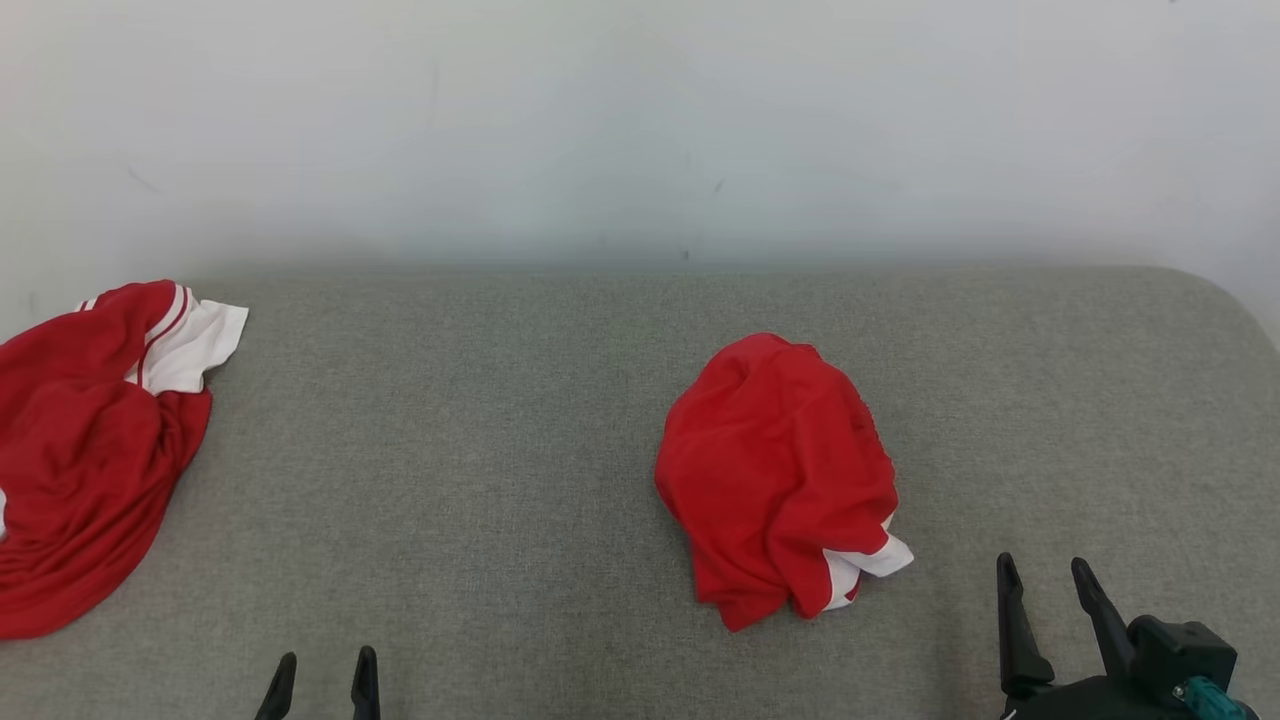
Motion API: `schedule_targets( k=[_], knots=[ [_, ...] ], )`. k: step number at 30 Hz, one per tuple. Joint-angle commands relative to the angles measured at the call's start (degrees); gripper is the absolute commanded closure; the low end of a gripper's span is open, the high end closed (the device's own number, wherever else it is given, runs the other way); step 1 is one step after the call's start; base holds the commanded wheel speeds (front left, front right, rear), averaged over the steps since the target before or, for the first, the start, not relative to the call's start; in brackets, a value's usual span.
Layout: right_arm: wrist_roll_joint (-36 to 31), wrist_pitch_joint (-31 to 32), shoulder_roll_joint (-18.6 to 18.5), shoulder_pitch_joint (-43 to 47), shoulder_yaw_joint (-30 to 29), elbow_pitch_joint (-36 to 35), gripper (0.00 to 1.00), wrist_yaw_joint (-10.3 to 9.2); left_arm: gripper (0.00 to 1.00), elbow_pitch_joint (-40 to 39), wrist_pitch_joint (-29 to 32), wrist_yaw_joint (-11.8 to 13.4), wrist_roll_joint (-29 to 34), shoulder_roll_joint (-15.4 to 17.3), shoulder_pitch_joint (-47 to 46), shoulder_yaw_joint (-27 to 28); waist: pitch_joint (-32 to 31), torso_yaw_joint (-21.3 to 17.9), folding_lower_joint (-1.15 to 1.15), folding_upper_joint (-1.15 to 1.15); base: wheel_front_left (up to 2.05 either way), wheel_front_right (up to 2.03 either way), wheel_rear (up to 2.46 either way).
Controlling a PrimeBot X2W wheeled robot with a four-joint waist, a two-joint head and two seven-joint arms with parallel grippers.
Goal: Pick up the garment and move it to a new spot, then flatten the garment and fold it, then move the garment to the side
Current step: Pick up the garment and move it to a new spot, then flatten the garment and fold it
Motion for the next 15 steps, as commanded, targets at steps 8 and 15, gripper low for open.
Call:
schedule_targets(
  k=[8, 15],
  knots=[
    [-0.51, 0.34, -0.04, 0.29, 0.43, -0.32, 0.00, -0.12, 0.00, -0.07, -0.16, -0.28, 0.55, -0.09, -0.46, -0.59, 0.31, -0.48, 0.01, 0.00, 0.00, 0.00, 0.00],
    [-0.46, 0.61, -0.04, 0.04, 0.60, -0.73, 0.00, -0.12, 0.00, -0.35, -0.16, -0.30, 0.25, 0.51, -0.85, -1.46, 0.68, -0.64, 0.01, 0.00, 0.00, 0.00, 0.00]
  ],
)
